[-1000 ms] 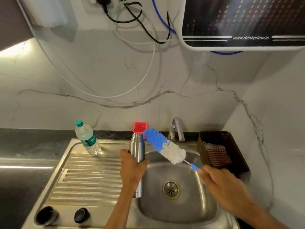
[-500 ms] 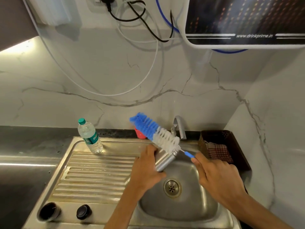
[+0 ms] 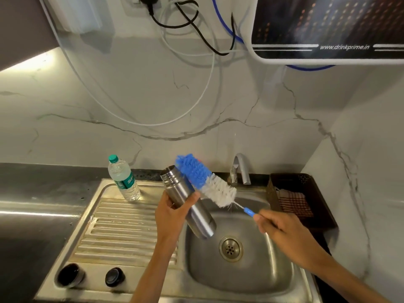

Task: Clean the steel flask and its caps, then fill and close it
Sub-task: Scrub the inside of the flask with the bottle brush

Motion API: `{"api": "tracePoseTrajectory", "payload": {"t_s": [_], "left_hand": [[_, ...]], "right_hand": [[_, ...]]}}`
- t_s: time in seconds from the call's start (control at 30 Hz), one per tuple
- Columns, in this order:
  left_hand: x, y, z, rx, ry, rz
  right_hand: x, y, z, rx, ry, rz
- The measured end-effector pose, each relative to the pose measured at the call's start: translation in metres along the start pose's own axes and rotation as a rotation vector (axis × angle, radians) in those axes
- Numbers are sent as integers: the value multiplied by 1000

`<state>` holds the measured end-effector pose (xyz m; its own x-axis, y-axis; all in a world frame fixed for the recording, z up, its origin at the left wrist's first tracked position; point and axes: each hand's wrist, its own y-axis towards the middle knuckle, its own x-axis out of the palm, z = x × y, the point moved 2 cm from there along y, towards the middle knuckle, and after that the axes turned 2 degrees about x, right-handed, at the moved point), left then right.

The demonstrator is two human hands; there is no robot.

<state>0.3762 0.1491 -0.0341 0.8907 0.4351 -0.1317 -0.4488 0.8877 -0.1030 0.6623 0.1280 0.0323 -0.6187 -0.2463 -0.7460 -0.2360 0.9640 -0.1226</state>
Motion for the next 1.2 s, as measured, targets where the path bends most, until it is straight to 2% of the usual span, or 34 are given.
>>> {"api": "tracePoseTrajectory", "payload": {"t_s": [0.13,0.23,0.47,0.53,0.63,0.7,0.8,0.93,1.2], "left_hand": [[-2,3,-1,-202,-464,29],[-13,14,0,-261,-591,110],[-32,21,-12,-357,-477,95],[-42,27,-18,-357,-400,94],[-61,34,-25,-353,-305,78],[-72,39,-26,-342,-295,66],[-83,46,-20,-322,-308,53],[-94,55,-17,-278,-312,38],[-95,80,-37,-293,-326,21]], "right_hand": [[23,-8,0,11,-191,25],[32,-17,1,-31,-245,69],[31,18,-18,34,-360,42],[20,40,-26,34,-542,40],[4,77,-51,6,-949,76],[0,106,-68,30,-1104,77],[1,153,-83,33,-1188,30],[19,205,-96,-65,-1327,8],[68,265,-111,-145,-1486,-40]]}}
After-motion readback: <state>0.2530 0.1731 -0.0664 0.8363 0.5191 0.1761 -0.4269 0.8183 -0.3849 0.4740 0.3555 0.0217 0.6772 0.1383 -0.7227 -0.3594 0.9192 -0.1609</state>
